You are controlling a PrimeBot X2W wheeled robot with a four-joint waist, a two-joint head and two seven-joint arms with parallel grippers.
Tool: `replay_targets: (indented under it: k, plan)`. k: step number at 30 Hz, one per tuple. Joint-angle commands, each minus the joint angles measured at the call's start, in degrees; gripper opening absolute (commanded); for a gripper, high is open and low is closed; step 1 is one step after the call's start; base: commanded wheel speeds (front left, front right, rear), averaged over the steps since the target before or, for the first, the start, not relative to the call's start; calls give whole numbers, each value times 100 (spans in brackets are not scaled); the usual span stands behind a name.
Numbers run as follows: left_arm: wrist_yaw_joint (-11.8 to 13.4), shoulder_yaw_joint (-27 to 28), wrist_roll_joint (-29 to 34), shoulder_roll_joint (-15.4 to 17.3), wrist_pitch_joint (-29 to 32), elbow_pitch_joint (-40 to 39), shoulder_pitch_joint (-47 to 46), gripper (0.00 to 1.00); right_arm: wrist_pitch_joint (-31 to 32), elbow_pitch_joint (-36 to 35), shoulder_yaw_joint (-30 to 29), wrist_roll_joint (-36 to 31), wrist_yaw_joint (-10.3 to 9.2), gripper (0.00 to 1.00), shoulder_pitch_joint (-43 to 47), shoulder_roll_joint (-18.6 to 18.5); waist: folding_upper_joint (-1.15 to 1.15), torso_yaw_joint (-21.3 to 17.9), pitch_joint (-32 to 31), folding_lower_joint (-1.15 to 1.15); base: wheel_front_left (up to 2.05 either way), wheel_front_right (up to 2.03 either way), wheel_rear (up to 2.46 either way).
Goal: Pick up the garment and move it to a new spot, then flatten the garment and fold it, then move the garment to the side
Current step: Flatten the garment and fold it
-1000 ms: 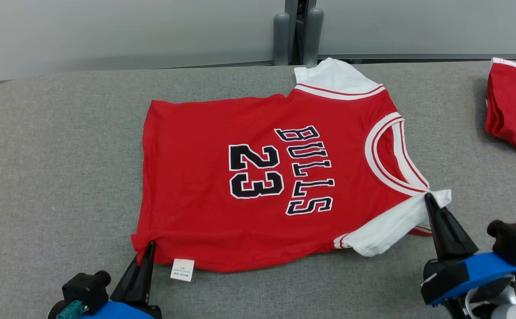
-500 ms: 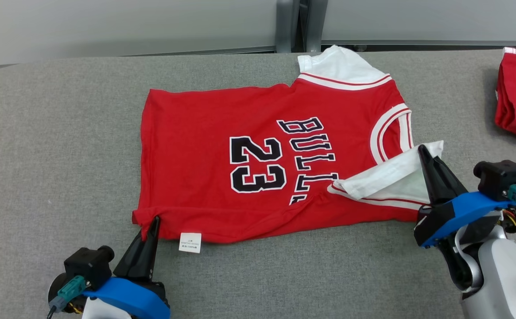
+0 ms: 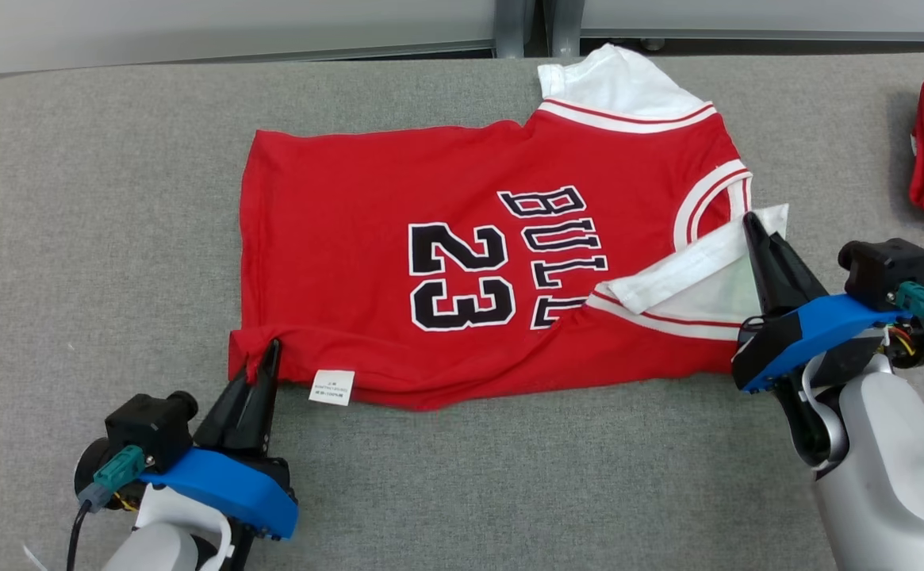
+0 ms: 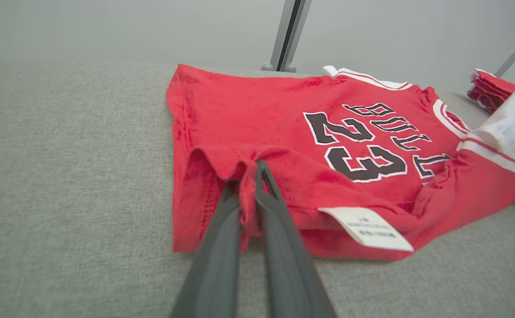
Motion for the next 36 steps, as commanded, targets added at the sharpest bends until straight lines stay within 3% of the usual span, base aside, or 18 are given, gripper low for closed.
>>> replay_targets:
  k: [1, 2, 3, 16, 25, 36]
  plan:
    - [25, 38, 45, 31, -50, 22, -99, 100, -98, 75, 14, -41, -2, 26, -135, 0, 0, -2, 31, 0, 0, 0, 0]
    - [20, 40, 50, 22, -61, 44, -125, 100, -156, 138, 23, -61, -2, 49, -176, 14, 0, -2, 42, 0, 0, 0, 0]
    - [21, 36, 59, 13, -85, 61, -144, 100, -240, 197, 25, -88, -2, 100, -218, 13, 0, 0, 48, 0, 0, 0, 0]
    - [126, 149, 17, -32, -404, 237, 108, 100, -870, 439, -97, -203, -2, 100, 218, -146, 0, 14, -154, 0, 0, 0, 0]
    - [69, 66, 36, -28, -400, 628, 86, 100, -631, 185, -257, -218, -2, 100, 950, -139, 0, -95, -169, 0, 0, 0, 0]
    - [-98, -17, -46, -116, -359, 1384, -135, 100, -468, 376, -293, -328, -2, 100, 1114, 21, 0, -155, -51, 0, 0, 0, 0]
